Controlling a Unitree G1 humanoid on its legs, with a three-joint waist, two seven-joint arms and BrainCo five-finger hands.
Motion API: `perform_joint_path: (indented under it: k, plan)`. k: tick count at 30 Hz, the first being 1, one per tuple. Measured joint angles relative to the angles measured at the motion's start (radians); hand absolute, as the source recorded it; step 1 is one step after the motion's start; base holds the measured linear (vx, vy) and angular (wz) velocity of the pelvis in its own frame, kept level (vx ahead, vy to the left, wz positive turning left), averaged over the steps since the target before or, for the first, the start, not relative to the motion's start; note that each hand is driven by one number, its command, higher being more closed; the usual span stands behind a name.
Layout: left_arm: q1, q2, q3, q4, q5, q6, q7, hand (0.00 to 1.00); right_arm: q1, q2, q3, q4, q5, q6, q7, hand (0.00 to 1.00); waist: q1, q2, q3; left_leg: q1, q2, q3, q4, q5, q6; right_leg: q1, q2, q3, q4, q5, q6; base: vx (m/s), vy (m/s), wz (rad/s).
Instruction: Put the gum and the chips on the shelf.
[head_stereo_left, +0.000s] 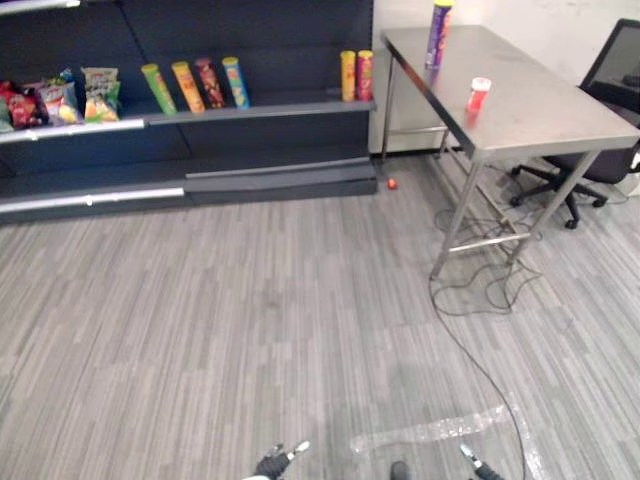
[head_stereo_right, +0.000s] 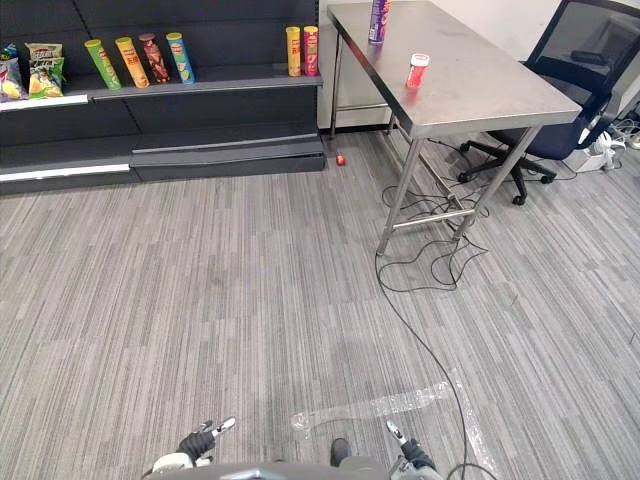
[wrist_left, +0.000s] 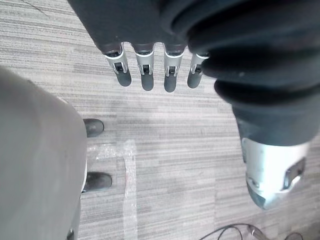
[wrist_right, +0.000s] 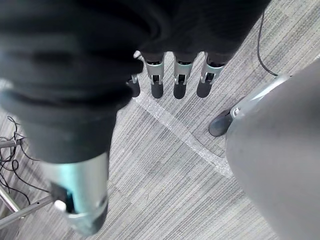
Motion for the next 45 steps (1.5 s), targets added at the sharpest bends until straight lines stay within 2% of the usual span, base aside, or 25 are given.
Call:
perform_joint_path:
  k: [3,5,10,33,45]
  plan:
    - [-0.001,0.000,-0.012,0.000,0.003,-0.005,0.000,0.00,0.003,-0.003,0.015,0.000,-0.002,0.000,0.000,0.00,0.000,-0.002,0.001,0.000,0.001,-0.007,-0.001,0.005,0.006,0.003,-0.001,-0.010,0.001,0.000,0.000,-0.05,-0.023,0.09]
    - [-0.002,0.000,-0.013,0.001,0.011,-0.005,0.000,0.00,0.003,-0.005,0.029,-0.001,-0.004,0.000,0.001,0.00,0.000,-0.012,0.007,0.003,0.000,-0.006,-0.001,0.005,0.005,0.010,-0.002,-0.012,-0.003,-0.001,0.000,-0.04,-0.009,0.04]
    - [-0.007,0.002,-0.013,0.001,0.048,-0.005,0.003,0.00,0.003,-0.004,0.029,-0.001,-0.008,0.000,0.001,0.00,0.001,-0.010,0.006,0.003,-0.003,-0.001,-0.001,0.004,0.004,0.012,-0.004,-0.009,-0.012,0.002,0.004,0.00,0.000,-0.01]
    - [-0.012,0.001,-0.022,0.002,0.049,-0.005,0.019,0.00,-0.003,-0.003,0.049,0.000,-0.010,-0.002,0.001,0.00,0.002,-0.009,0.012,0.018,0.002,0.036,-0.001,0.002,0.001,0.027,0.002,0.006,-0.020,0.006,0.002,0.00,-0.017,-0.02]
    - [-0.016,0.001,-0.021,0.003,0.049,-0.006,0.029,0.00,-0.001,-0.004,0.054,-0.004,-0.010,-0.018,0.001,0.00,0.002,-0.007,0.017,0.017,0.002,0.040,0.000,-0.004,-0.008,0.029,0.003,0.005,-0.035,0.009,-0.002,0.02,-0.011,0.00]
